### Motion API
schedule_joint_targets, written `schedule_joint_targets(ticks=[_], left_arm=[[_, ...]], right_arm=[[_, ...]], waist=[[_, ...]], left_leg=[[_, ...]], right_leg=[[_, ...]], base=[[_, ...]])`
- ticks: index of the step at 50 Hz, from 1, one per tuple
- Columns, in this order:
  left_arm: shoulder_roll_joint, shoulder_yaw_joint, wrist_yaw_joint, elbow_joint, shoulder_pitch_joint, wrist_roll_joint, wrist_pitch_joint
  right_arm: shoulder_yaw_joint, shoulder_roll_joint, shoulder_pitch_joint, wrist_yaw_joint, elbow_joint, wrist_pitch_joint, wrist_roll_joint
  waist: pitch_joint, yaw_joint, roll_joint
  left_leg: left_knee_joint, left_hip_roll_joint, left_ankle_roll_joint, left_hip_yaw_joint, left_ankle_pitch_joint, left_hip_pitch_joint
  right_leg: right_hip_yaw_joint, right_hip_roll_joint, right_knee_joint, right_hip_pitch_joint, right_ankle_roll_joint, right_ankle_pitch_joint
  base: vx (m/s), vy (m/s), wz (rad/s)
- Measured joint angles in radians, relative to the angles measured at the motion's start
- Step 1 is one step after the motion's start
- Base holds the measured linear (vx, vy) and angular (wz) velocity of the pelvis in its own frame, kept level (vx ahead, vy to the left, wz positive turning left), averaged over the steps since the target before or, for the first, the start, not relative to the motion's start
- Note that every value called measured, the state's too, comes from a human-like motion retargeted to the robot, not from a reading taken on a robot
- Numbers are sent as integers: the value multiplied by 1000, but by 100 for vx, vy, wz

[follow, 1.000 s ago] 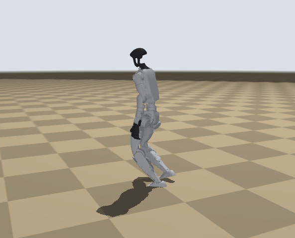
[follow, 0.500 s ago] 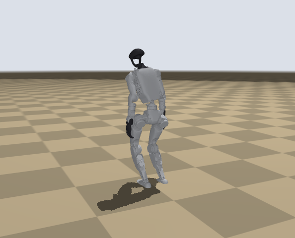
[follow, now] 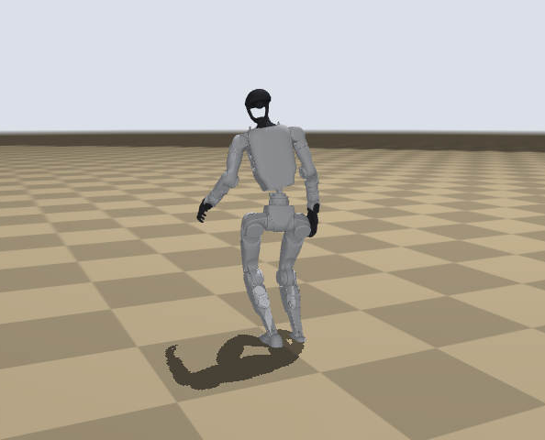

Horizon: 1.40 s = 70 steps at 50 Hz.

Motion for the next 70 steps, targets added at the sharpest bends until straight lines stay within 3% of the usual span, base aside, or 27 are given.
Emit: schedule_joint_targets(ticks=[3, 5, 10, 18, 24, 28, 35, 40, 45, 49, 56, 59, 63, 70], left_arm=[[29, 72, 10, -85, 3, 8, -7], [68, 146, -12, -184, 8, 2, 15], [96, 211, -47, -309, 51, -6, 36], [41, 81, -143, -382, 130, -68, 54], [-25, -66, -209, -350, 138, -130, 71], [-67, -119, -229, -325, 126, -202, 82], [-136, -103, -213, -326, 100, -377, 80], [-169, -32, -171, -378, 74, -512, 63], [-184, 65, -164, -474, 58, -654, 49], [-183, 136, -190, -566, 68, -770, 40], [-210, 200, -220, -637, 121, -947, 20], [-244, 210, -210, -631, 143, -1004, 13], [-308, 224, -174, -602, 172, -1066, 8], [-405, 221, -24, -466, 164, -1038, -1]], right_arm=[[-9, -15, 39, 8, -12, 5, 9], [-28, -33, 43, 31, -42, 21, 27], [-40, -75, 50, 19, -100, 28, 61], [-5, -85, 50, -19, -302, -16, 103], [37, -104, 42, -20, -470, -44, 89], [51, -122, 38, -34, -572, -55, 67], [17, -136, 48, -111, -698, -67, 42], [-49, -130, 79, -176, -763, -69, 70], [-108, -132, 142, -167, -844, -70, 132], [-133, -146, 214, -110, -940, -62, 200], [-139, -152, 333, -50, -1033, -44, 318], [-147, -144, 376, -48, -1050, -43, 352], [-180, -122, 425, -75, -1089, -50, 391], [-215, -71, 398, -196, -1124, -71, 342]], waist=[[25, 11, 28], [34, 12, 55], [29, -2, 60], [-29, -20, 19], [-79, -33, -5], [-89, -63, -25], [-52, -119, -44], [14, -159, -50], [52, -179, -27], [30, -184, 10], [-57, -210, 29], [-85, -211, 22], [-103, -196, 4], [-58, -98, -46]], left_leg=[[227, 6, -19, -30, 50, -98], [406, 61, -16, -60, 84, -199], [631, 126, 7, -103, 145, -366], [312, 63, -16, -166, 86, -277], [11, -26, -60, -180, 62, -104], [-104, -78, -59, -143, 66, -6], [-177, -163, -11, -64, 7, 129], [-174, -220, 51, -45, -70, 221], [-155, -208, 65, -47, -101, 268], [-136, -182, 1, -106, -45, 255], [-90, -143, -194, -163, 328, 147], [-69, -158, -238, -189, 414, 79], [-58, -193, -217, -206, 389, 30], [-22, -262, -40, -191, 71, 72]], right_leg=[[19, 35, 89, 2, -30, -31], [6, 66, 74, 20, -53, -41], [34, 62, 132, 25, -74, -81], [114, -17, 117, 81, -11, -73], [52, -159, 95, 123, 11, -33], [17, -274, 144, 122, 26, 11], [-58, -546, 406, 41, -75, 143], [-2, -619, 628, -50, -113, 289], [19, -518, 768, -151, -114, 393], [-39, -389, 786, -217, -121, 421], [-120, -248, 725, -253, -142, 455], [-114, -224, 757, -257, -164, 437], [-63, -213, 866, -256, -185, 429], [32, -174, 991, -163, -107, 560]], base=[[-1, 3, -47], [6, 3, -24], [9, 4, -36], [24, 12, -87], [30, 17, -122], [23, 22, -107], [13, 26, -111], [11, 27, -84], [13, 18, -60], [14, 6, -60], [7, 1, -19], [0, 4, -6], [-2, 9, -14], [-1, 5, -14]])
